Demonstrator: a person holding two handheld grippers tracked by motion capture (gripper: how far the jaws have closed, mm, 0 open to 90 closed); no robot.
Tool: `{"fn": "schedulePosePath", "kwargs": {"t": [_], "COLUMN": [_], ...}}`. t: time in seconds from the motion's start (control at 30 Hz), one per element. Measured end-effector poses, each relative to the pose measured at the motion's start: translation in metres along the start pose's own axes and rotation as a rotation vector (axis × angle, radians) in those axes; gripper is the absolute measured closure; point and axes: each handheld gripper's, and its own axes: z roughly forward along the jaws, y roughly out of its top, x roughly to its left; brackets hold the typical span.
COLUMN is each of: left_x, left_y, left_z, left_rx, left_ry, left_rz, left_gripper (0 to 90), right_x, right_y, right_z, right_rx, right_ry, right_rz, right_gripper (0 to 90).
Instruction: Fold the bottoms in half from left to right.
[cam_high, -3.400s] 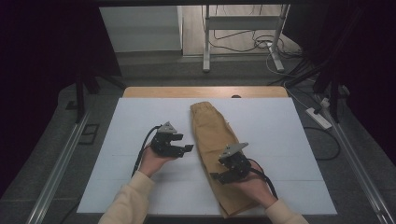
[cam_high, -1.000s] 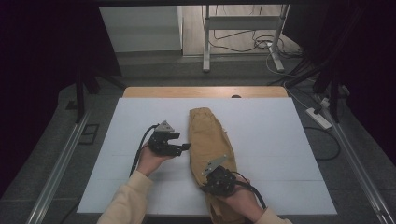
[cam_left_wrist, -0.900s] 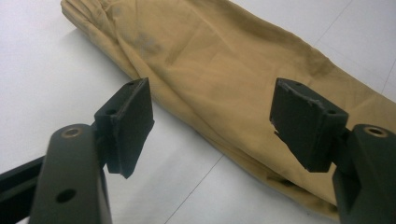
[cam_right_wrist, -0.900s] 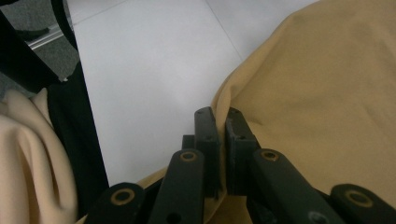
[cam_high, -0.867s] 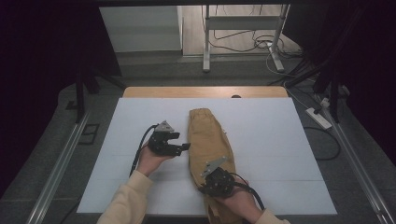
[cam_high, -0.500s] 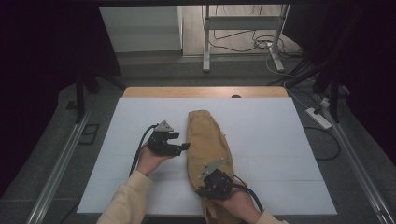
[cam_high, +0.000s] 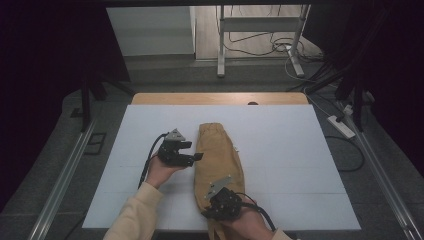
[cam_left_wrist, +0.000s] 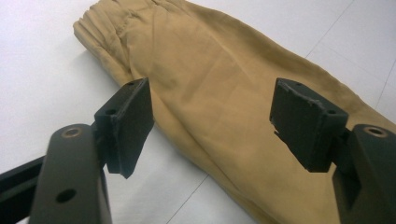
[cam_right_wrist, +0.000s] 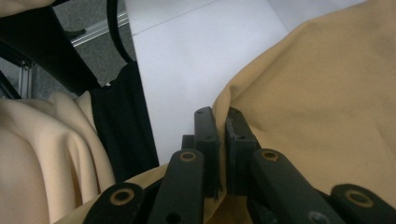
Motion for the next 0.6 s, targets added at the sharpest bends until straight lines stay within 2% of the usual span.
{"fn": "schedulePosePath", "kwargs": {"t": [0.17, 0.5, 0.53, 0.6], "left_x": [0.0007, -0.0004, -0.0003, -0.0002], "left_y": [-0.0002, 0.0001, 0.0002, 0.0001], "left_z": [0.0000, 0.0002, 0.0001, 0.0000], "left_rx": [0.001, 0.005, 0.005, 0.005], "left_ry": [0.000, 0.004, 0.003, 0.004], "left_rz": [-0.001, 0.003, 0.003, 0.003], "left_gripper": [29.7, 29.6, 29.6, 29.6], "right_x": [0.0030, 0.0050, 0.0047, 0.0045], "right_y": [0.0017, 0.0016, 0.0015, 0.0015], "right_z": [0.0035, 0.0033, 0.0034, 0.0026], "right_rx": [-0.002, -0.017, -0.016, -0.027], "right_ry": [0.017, 0.013, 0.014, 0.030], "right_rz": [-0.008, -0.022, -0.023, -0.025], "right_gripper": [85.4, 84.5, 83.7, 75.8]}}
